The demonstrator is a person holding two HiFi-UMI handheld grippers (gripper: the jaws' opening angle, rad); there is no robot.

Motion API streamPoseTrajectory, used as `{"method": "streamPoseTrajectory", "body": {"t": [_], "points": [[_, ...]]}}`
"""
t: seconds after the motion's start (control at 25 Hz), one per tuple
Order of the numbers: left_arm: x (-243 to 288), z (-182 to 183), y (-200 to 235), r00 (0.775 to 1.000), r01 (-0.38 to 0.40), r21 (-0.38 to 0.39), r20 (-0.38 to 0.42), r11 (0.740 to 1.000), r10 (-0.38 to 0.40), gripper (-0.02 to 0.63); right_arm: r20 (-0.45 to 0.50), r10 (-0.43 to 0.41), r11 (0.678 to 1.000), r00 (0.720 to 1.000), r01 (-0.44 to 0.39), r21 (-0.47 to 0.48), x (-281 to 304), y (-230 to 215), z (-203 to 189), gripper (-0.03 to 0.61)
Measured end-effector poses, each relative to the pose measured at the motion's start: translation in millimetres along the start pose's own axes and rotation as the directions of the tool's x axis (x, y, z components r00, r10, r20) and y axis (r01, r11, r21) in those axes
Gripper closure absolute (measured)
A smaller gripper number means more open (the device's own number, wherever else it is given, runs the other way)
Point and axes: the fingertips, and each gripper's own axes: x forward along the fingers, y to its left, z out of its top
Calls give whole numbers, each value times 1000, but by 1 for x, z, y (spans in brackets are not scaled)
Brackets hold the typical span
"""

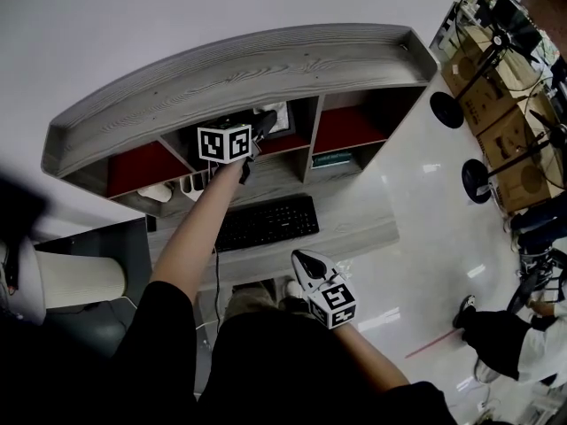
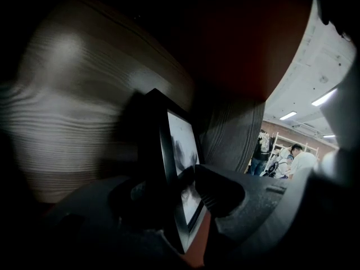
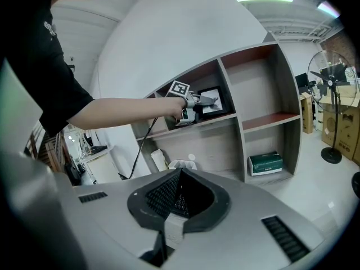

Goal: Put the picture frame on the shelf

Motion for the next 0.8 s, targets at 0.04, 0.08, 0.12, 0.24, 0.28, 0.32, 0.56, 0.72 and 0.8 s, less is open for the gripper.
{"method": "streamPoseTrajectory", "body": {"t": [0.04, 0.08, 0.12, 0.24, 0.28, 0.32, 0.56, 0.72, 0.8], "points": [[2, 1, 0, 1000, -5, 1, 4, 1000, 5, 437, -1, -3, 1000, 1000, 3, -2, 0, -2, 0, 568], [4, 2, 0, 1000, -11, 4, 8, 1000, 11, 436, -1, -6, 1000, 1000, 6, -4, 0, -3, 0, 568], [6, 3, 1, 1000, -16, 7, 10, 1000, 16, 434, 0, -10, 1000, 1000, 10, -5, 1, -5, 2, 568], [11, 4, 3, 1000, -23, 28, 3, 999, 23, 421, 5, -16, 1000, 1000, 16, -5, 3, -10, 7, 568], [12, 4, 3, 1000, -24, 35, 0, 999, 24, 415, 7, -24, 1000, 1000, 24, -5, 4, -14, 9, 568], [11, 4, 4, 1000, -24, 42, -3, 999, 24, 410, 10, -32, 999, 999, 32, -5, 5, -18, 11, 568], [5, 1, 6, 1000, -20, 55, -18, 998, 21, 361, 44, -47, 999, 998, 47, 6, 12, -37, 28, 568], [2, 0, 6, 1000, -15, 59, -17, 998, 16, 347, 58, -51, 999, 997, 50, 6, 19, -43, 37, 568], [2, -1, 5, 1000, -9, 68, -23, 998, 11, 349, 65, -55, 998, 996, 55, 12, 23, -47, 41, 568]]}}
